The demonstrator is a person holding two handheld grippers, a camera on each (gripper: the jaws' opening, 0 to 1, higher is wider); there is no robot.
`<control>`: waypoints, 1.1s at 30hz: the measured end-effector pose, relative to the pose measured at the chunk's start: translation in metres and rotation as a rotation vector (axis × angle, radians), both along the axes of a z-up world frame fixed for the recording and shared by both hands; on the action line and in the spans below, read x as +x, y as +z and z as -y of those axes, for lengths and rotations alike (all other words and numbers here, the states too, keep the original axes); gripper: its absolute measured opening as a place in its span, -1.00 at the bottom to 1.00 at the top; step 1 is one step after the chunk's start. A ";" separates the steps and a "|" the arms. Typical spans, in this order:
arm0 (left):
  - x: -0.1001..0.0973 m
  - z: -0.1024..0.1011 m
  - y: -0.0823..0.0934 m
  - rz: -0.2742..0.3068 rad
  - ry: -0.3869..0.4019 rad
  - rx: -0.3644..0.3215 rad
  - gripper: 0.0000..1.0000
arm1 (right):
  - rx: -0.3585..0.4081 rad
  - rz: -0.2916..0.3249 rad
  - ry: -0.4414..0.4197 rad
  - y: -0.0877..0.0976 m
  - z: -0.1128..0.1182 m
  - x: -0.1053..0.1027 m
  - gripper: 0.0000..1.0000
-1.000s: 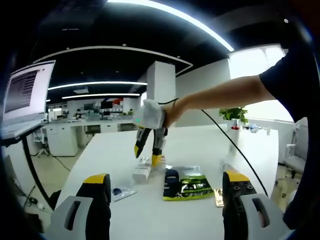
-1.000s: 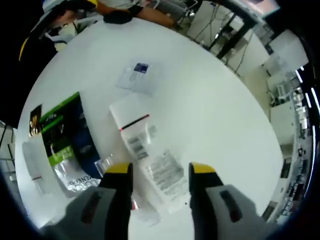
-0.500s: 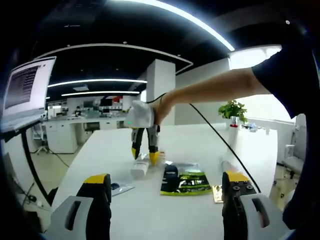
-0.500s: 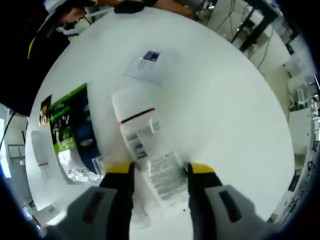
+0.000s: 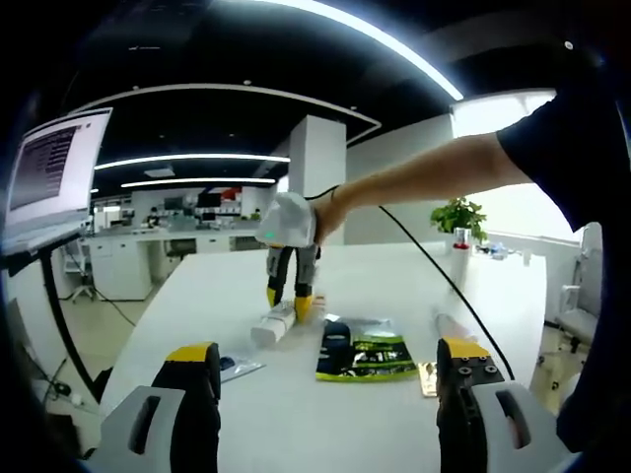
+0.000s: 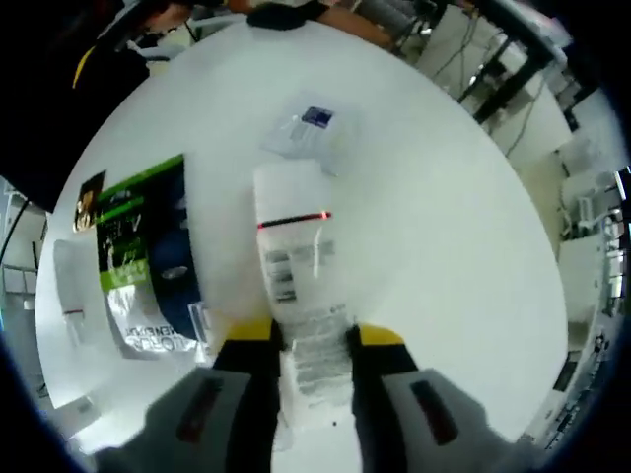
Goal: Arrange the skincare products in the storage area until every visible bottle or jar stands upright without overlapping.
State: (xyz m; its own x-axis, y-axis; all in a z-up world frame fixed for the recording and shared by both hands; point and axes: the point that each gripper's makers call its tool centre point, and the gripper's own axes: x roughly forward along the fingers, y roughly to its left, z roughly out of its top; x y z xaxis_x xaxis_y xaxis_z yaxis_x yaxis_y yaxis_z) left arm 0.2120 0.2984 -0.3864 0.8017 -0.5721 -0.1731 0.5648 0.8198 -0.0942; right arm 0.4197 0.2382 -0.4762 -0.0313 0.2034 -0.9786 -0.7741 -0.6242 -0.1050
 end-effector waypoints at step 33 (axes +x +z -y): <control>-0.009 0.021 0.008 0.024 -0.040 -0.015 0.84 | 0.117 0.170 -0.021 0.046 0.015 -0.012 -0.59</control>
